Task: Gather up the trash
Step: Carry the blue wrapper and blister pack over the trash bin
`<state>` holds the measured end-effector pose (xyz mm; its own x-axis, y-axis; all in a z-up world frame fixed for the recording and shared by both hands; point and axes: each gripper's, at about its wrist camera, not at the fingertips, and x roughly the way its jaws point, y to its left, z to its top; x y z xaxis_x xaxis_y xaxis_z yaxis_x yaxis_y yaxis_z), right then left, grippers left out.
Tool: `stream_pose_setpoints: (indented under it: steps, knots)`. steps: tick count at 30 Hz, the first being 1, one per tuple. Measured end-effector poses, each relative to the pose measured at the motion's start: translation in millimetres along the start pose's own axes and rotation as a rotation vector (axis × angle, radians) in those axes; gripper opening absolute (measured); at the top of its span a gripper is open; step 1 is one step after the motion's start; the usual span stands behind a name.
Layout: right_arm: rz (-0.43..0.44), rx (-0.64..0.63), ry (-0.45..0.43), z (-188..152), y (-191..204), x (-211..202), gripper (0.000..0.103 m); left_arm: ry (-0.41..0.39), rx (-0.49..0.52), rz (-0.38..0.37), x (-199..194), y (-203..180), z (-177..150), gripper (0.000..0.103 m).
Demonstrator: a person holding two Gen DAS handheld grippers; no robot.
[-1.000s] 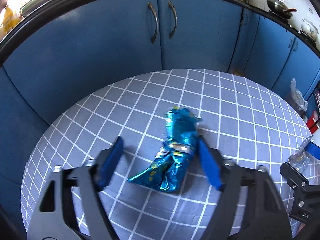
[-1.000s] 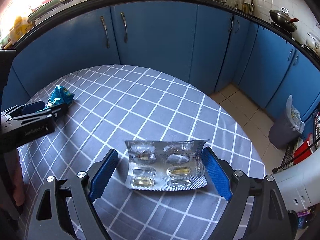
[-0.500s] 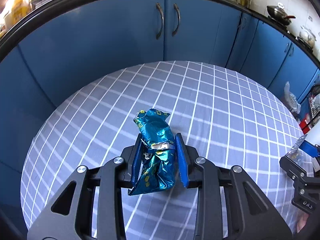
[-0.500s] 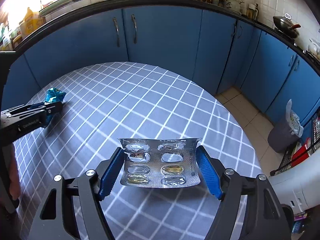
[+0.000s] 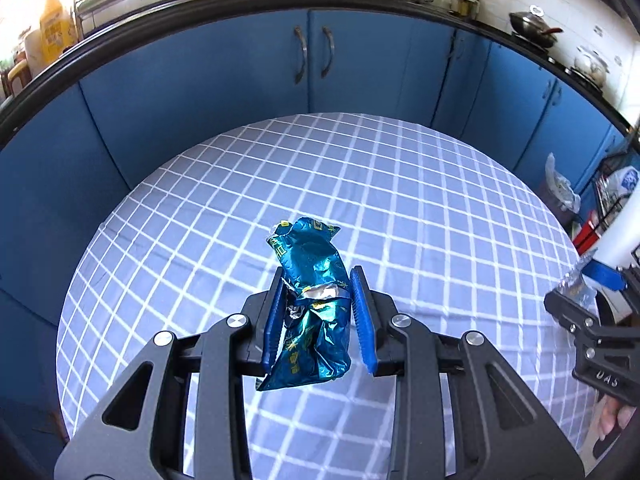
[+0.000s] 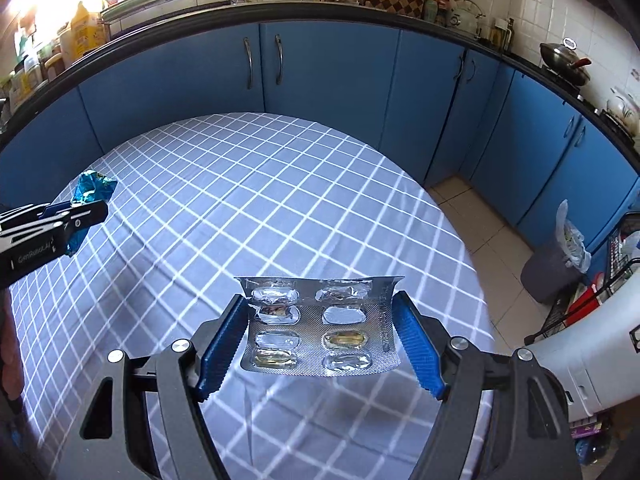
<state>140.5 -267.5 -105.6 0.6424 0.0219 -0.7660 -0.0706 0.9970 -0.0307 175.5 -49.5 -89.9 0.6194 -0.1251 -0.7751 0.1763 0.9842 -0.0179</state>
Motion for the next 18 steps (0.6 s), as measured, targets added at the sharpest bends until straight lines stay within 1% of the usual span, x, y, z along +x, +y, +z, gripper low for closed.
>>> stream_pose_setpoints:
  steps: [8, 18]
  knots:
    - [-0.033, 0.011, -0.007, -24.3, -24.3, -30.4, 0.072, 0.003, 0.062, -0.021, -20.1, -36.6, -16.5, 0.032]
    - [-0.093, 0.054, -0.020, -52.8, -67.3, -58.2, 0.072, -0.015, 0.169, -0.083, -39.0, -105.9, -25.5, 0.033]
